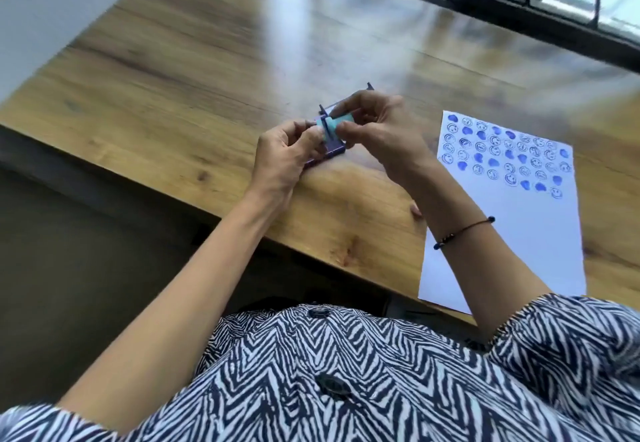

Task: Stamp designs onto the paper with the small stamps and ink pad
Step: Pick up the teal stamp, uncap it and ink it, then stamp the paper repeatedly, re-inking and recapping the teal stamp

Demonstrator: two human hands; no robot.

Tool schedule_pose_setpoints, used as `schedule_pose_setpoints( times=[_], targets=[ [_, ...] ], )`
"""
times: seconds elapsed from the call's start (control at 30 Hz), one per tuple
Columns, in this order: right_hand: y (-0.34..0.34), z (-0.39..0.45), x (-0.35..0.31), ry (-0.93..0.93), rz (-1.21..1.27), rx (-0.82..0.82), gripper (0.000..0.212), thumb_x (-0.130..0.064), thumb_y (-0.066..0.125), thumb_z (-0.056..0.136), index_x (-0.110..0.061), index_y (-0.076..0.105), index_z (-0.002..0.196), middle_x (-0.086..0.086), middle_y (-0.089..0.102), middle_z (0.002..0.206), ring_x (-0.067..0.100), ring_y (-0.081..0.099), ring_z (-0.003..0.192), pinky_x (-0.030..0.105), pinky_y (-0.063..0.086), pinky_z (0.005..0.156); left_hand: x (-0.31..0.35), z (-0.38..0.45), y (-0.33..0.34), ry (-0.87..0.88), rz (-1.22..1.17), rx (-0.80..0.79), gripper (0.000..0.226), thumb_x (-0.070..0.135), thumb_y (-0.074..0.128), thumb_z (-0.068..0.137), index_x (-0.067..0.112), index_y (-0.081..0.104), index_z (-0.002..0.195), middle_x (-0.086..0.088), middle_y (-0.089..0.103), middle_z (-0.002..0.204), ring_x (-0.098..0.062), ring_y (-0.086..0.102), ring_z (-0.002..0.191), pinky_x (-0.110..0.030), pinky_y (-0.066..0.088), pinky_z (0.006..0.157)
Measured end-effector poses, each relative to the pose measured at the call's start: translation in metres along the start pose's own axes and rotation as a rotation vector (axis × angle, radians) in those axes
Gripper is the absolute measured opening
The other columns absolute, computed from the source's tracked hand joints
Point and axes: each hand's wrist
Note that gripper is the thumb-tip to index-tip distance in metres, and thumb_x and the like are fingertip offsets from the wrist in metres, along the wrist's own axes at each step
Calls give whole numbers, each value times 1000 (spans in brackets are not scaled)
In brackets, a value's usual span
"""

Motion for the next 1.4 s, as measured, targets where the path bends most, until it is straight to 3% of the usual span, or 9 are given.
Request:
schedule_pose_setpoints(
  times=[0.1, 0.23, 0.37, 0.6, 0.8, 0.93, 1.13, 1.3, 1.4],
  targets=[
    [16, 11, 0, -138, -408, 14, 17, 4, 61, 71, -6, 69, 83, 2, 58, 70, 4, 49, 58, 6, 35, 53, 0, 0, -22, 12, -27, 135, 13, 3, 57, 84, 14, 60, 77, -2, 60, 63, -5, 56, 51, -14, 46, 53],
    [38, 22, 5, -260, -735, -94, 19, 1, 55, 75, -4, 67, 88, 16, 64, 93, 31, 56, 84, 32, 38, 65, -5, -1, -36, 10, -44, 209, 9, 5, 57, 84, 13, 60, 81, -4, 59, 70, -6, 57, 55, -15, 47, 55],
    [53, 21, 17, -377, -978, -103, 16, -1, 50, 80, -1, 59, 93, 19, 60, 100, 31, 51, 95, 34, 35, 70, -10, -2, -37, -12, -49, 222, 8, 6, 58, 84, 13, 60, 84, -5, 60, 71, -5, 57, 54, -15, 50, 57],
    [50, 27, 10, -363, -962, -208, 19, -1, 53, 76, -4, 59, 94, 17, 60, 98, 33, 53, 91, 31, 33, 63, -17, 0, -39, -4, -18, 204, 8, 9, 60, 83, 17, 62, 85, 2, 64, 73, -3, 61, 60, -16, 52, 60],
    [56, 21, 5, -327, -977, -185, 17, -3, 52, 79, -3, 55, 96, 17, 57, 101, 34, 54, 88, 32, 30, 61, -19, 1, -40, 5, 9, 217, 9, 13, 62, 82, 22, 64, 82, 4, 65, 74, -2, 61, 62, -15, 50, 60],
    [56, 24, 0, -306, -964, -229, 14, -7, 60, 76, -5, 56, 89, 14, 58, 99, 35, 56, 85, 32, 32, 58, -18, 2, -39, 17, 16, 211, 11, 11, 62, 81, 22, 63, 82, 3, 64, 75, 1, 60, 62, -13, 49, 59],
    [57, 24, 1, -292, -966, -168, 22, -14, 68, 75, -5, 55, 91, 13, 58, 98, 33, 56, 81, 31, 33, 59, -18, 7, -37, 11, 46, 223, 8, 14, 63, 81, 22, 63, 83, 2, 65, 76, -1, 61, 63, -15, 50, 59],
    [55, 23, -2, -273, -880, -209, 14, -7, 60, 74, -4, 60, 88, 15, 60, 99, 35, 56, 86, 36, 42, 65, -13, 0, -38, 20, 43, 214, 9, 9, 61, 82, 18, 62, 84, -1, 63, 74, -2, 59, 58, -15, 50, 58],
    [39, 29, 0, -138, -649, -117, 17, -3, 58, 74, -8, 67, 88, 9, 66, 85, 25, 58, 80, 27, 41, 66, -13, -2, -37, -1, 32, 213, 8, 5, 59, 83, 13, 61, 85, -4, 62, 71, -3, 58, 54, -15, 49, 56]
  ],
)
Point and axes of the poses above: each hand's wrist, its own z-axis towards the middle knuckle, its own y-axis out of the palm, x = y × z
